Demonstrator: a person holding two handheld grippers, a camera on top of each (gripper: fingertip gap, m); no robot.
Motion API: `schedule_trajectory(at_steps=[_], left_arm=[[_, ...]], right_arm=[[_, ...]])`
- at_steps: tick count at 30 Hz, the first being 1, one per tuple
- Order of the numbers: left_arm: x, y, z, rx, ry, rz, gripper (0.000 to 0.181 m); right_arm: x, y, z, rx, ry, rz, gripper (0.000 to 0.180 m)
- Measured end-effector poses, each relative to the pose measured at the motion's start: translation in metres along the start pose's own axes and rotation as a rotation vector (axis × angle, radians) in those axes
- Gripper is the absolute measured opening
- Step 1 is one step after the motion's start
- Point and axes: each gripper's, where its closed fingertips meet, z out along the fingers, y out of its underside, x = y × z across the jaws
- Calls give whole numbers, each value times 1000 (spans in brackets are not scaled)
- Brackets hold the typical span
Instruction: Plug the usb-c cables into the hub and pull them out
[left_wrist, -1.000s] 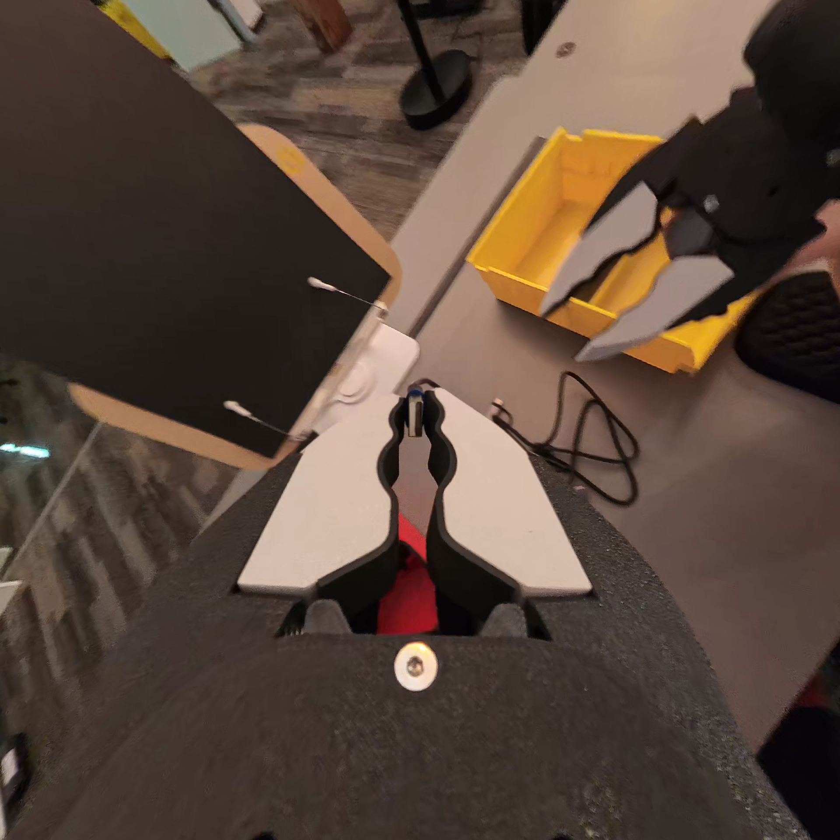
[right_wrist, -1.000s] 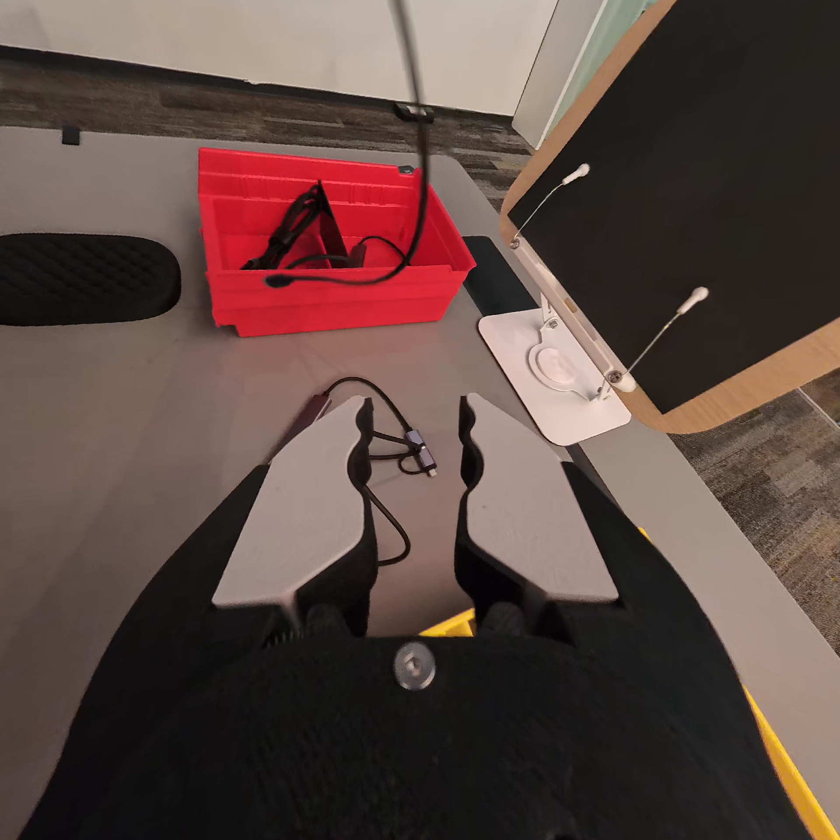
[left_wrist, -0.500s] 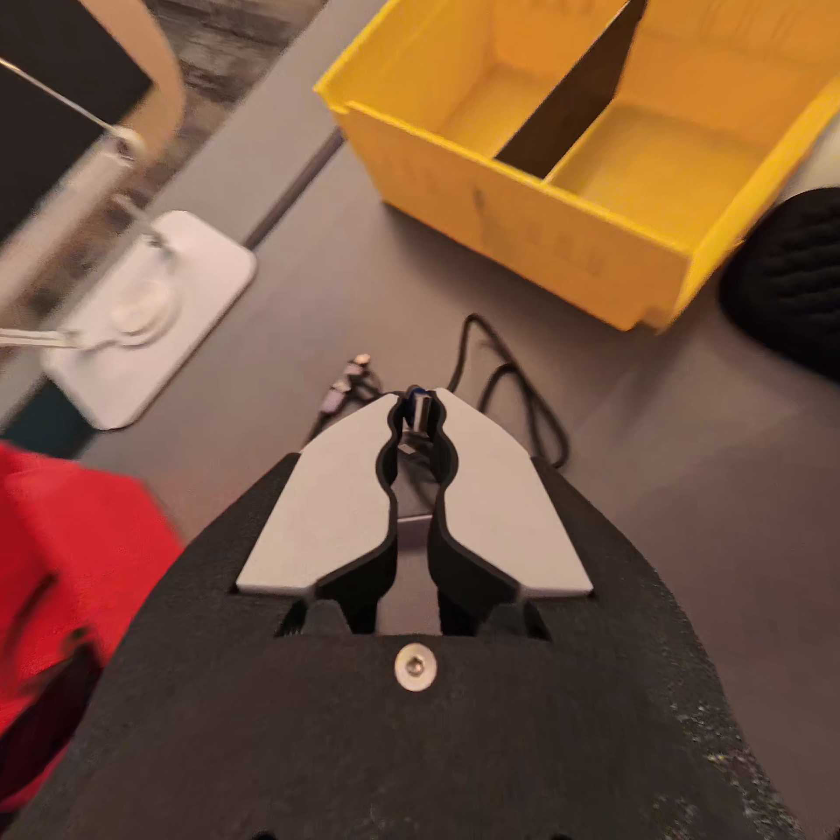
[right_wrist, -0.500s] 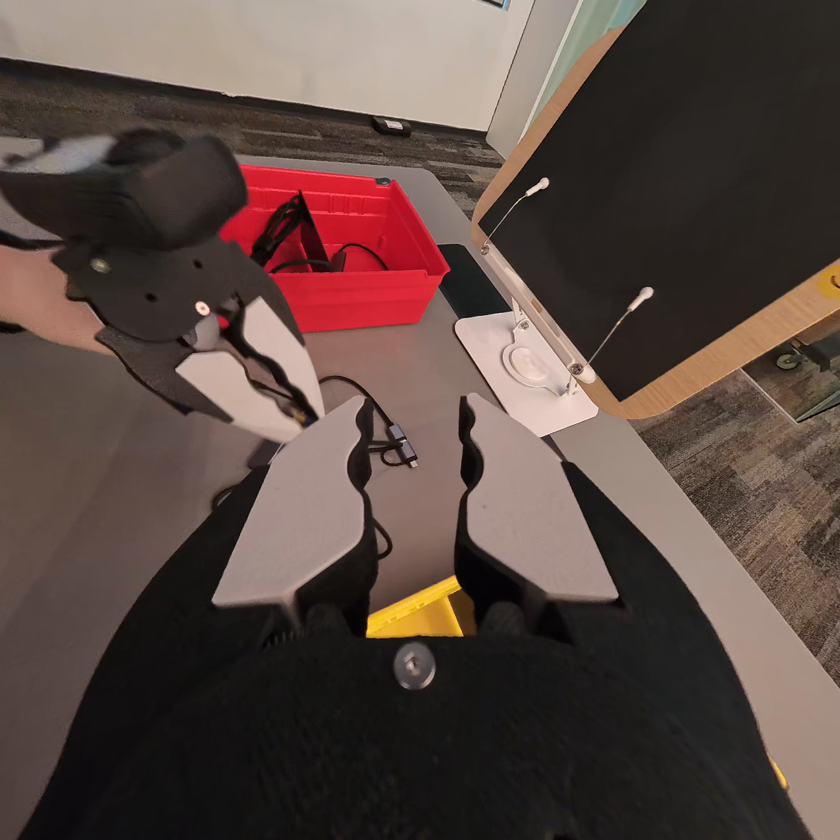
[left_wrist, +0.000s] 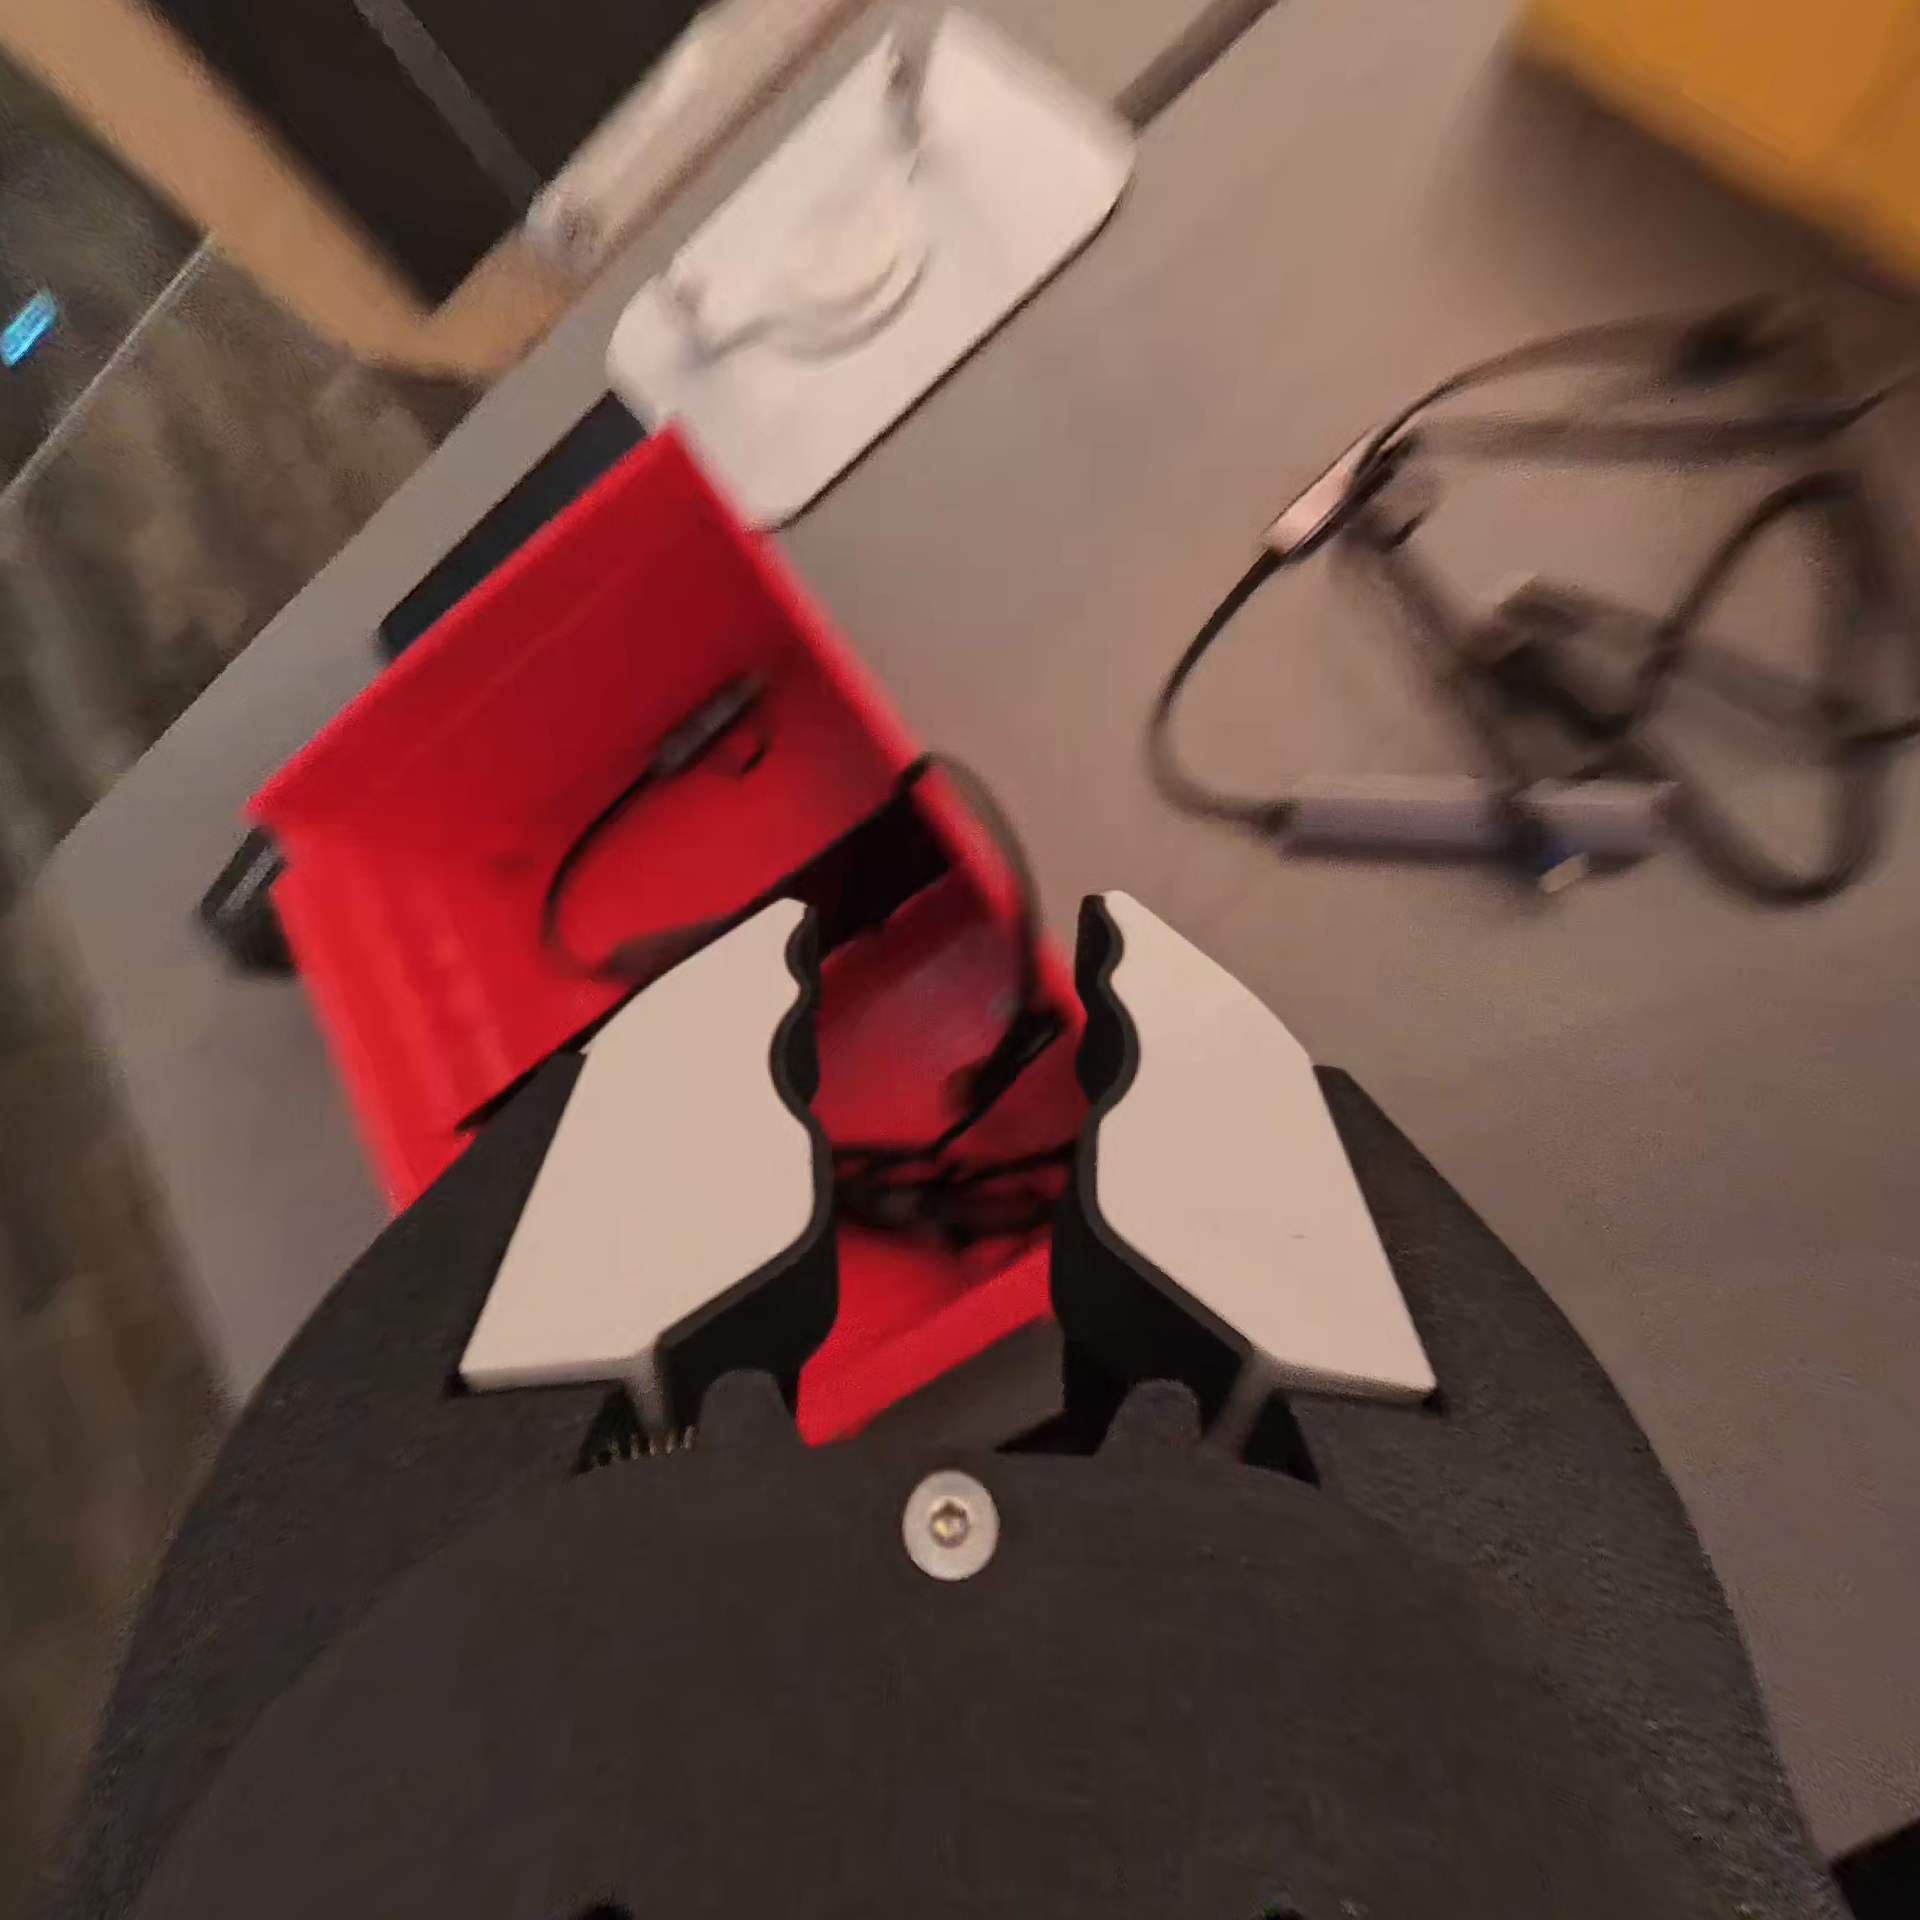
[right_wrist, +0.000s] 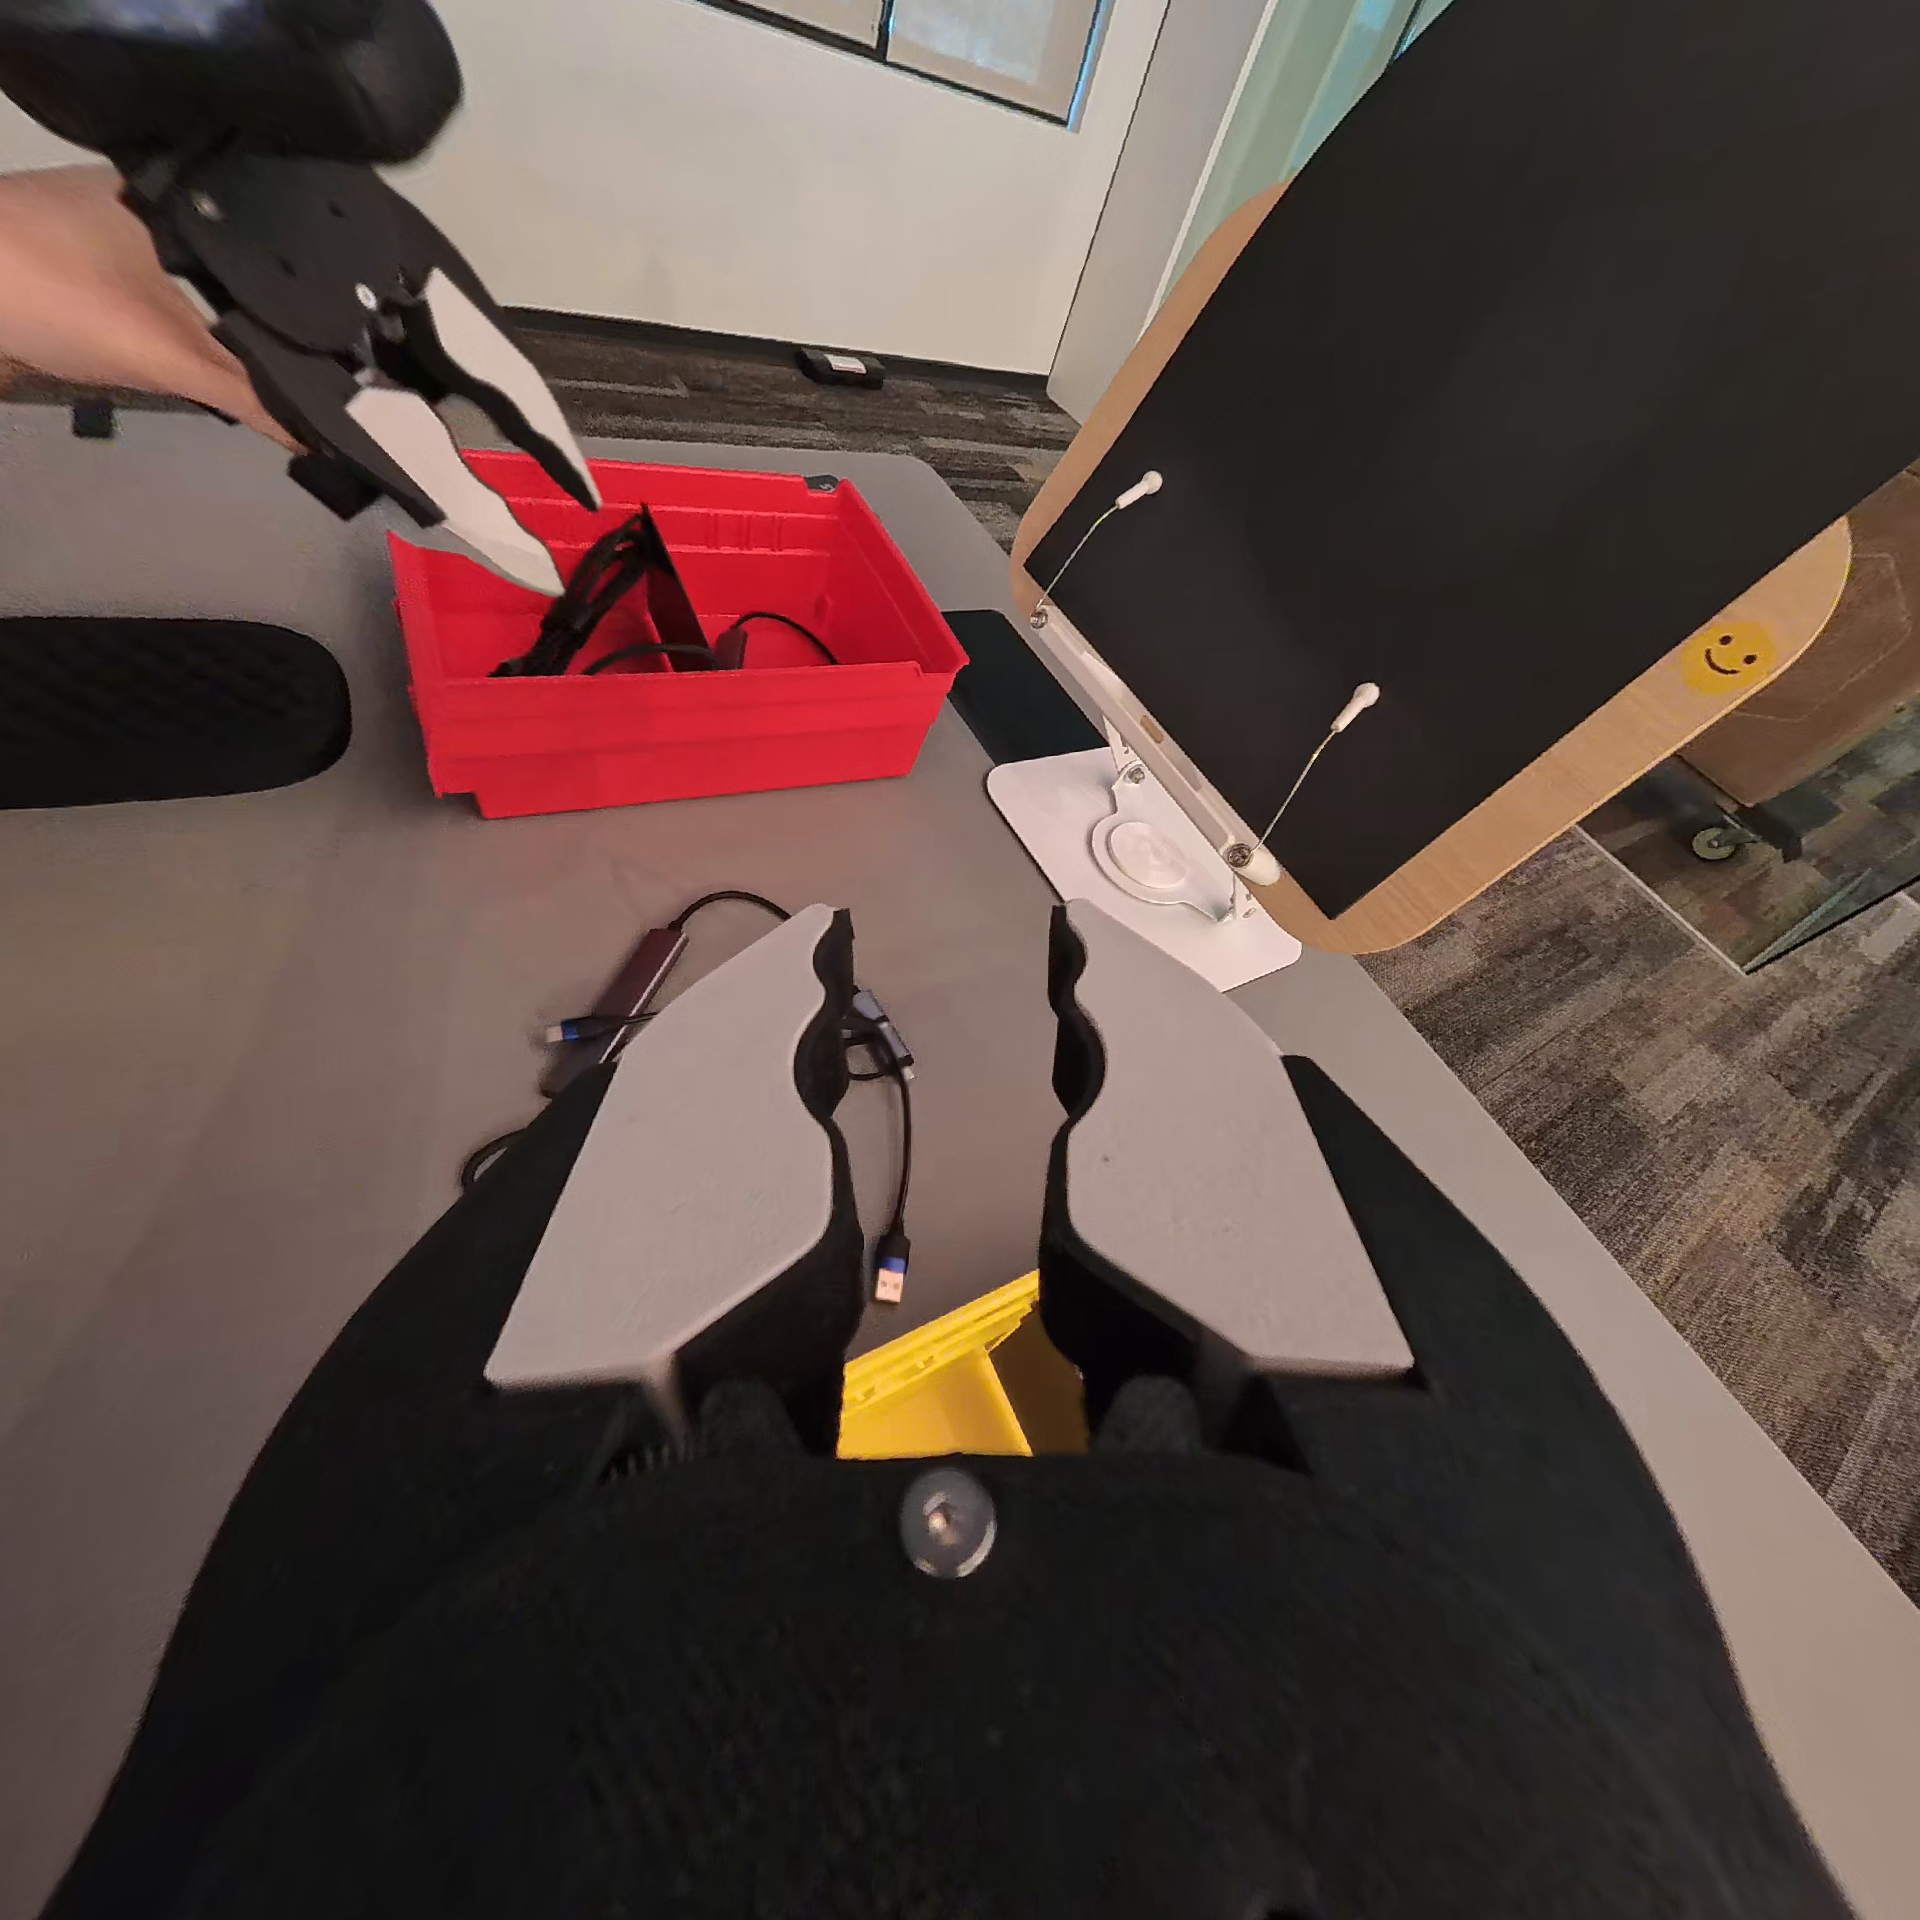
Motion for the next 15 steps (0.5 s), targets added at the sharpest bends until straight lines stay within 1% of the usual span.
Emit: schedule_trajectory(at_steps=[2, 3, 6, 8, 11, 14, 15], left_arm=[[-19, 35, 13, -130, -52, 15, 46], [-23, 46, 20, -167, -60, 21, 45], [-17, 62, 36, -178, 12, 31, 47], [-15, 59, 37, -128, 63, -30, 41], [-13, 39, 32, 8, 165, -152, 42], [11, 10, 22, 130, 369, -248, 44], [18, 3, 21, 149, 389, -248, 42]], right_arm=[[1, 1, 1, -5, 5, 0, 37], [1, 2, 2, -9, 2, 2, 37], [0, 7, 7, -34, 2, 3, 37], [0, 10, 10, -50, 4, 0, 37], [2, 13, 14, -67, 9, -3, 37], [3, 17, 17, -83, 10, 2, 37], [3, 18, 19, -90, 10, 3, 37]])
